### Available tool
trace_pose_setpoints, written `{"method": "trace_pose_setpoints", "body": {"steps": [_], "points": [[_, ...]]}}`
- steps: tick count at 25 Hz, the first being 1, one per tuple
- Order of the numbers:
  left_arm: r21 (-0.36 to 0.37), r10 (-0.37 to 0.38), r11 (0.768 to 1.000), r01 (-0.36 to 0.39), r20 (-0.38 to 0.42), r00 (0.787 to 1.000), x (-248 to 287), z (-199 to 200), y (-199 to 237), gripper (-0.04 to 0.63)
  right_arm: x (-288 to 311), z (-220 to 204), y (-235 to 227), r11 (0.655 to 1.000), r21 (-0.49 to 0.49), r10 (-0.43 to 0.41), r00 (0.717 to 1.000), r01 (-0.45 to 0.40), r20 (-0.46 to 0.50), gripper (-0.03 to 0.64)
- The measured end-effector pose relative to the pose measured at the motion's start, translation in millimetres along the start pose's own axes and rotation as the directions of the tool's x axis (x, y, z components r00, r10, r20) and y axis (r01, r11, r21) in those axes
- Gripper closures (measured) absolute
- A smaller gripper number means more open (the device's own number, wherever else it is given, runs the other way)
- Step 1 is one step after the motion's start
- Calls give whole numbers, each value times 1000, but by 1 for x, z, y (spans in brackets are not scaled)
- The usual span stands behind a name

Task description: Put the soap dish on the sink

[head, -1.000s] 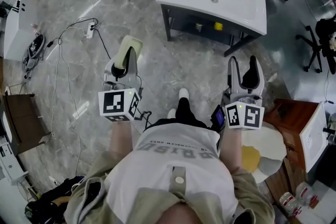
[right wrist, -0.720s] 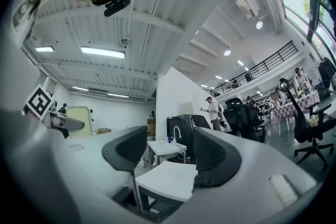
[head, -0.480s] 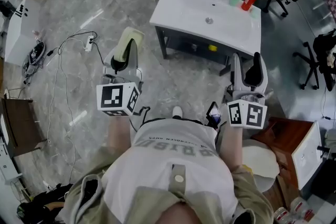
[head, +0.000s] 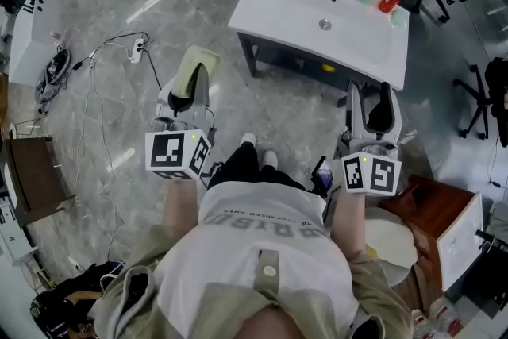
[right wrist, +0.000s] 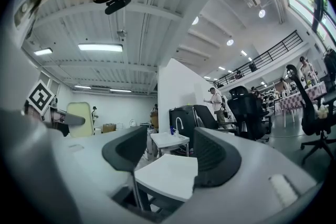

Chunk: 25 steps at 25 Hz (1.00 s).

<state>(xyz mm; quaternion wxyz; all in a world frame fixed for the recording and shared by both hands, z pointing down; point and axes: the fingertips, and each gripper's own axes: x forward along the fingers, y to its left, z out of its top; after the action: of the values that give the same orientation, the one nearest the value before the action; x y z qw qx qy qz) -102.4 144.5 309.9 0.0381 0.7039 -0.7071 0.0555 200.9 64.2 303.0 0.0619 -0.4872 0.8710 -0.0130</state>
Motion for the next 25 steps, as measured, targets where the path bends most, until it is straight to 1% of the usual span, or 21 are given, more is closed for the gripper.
{"method": "trace_pose_setpoints", "body": {"steps": [5, 9, 12, 16, 21, 25], "points": [[-4, -7, 1000, 7, -46, 999, 26, -19, 15, 577, 24, -20, 0, 1000, 8, -13, 999, 13, -36, 351], [-5, -33, 999, 33, -53, 998, 50, -22, 32, 577, 48, -30, 4, 999, 15, -36, 998, 37, -50, 351], [-1, -58, 998, 58, -34, 998, 73, -12, 48, 577, 71, -24, 12, 999, 9, -48, 998, 49, -33, 351], [5, -96, 995, 96, 12, 995, 104, 8, 70, 577, 103, -4, 24, 998, -16, -66, 997, 67, 25, 351], [19, -150, 989, 149, 59, 987, 138, 28, 91, 577, 132, 15, 35, 993, -59, -102, 992, 106, 70, 351], [12, -193, 981, 192, 82, 978, 159, 34, 100, 577, 144, 18, 38, 987, -73, -134, 987, 140, 87, 351]]}}
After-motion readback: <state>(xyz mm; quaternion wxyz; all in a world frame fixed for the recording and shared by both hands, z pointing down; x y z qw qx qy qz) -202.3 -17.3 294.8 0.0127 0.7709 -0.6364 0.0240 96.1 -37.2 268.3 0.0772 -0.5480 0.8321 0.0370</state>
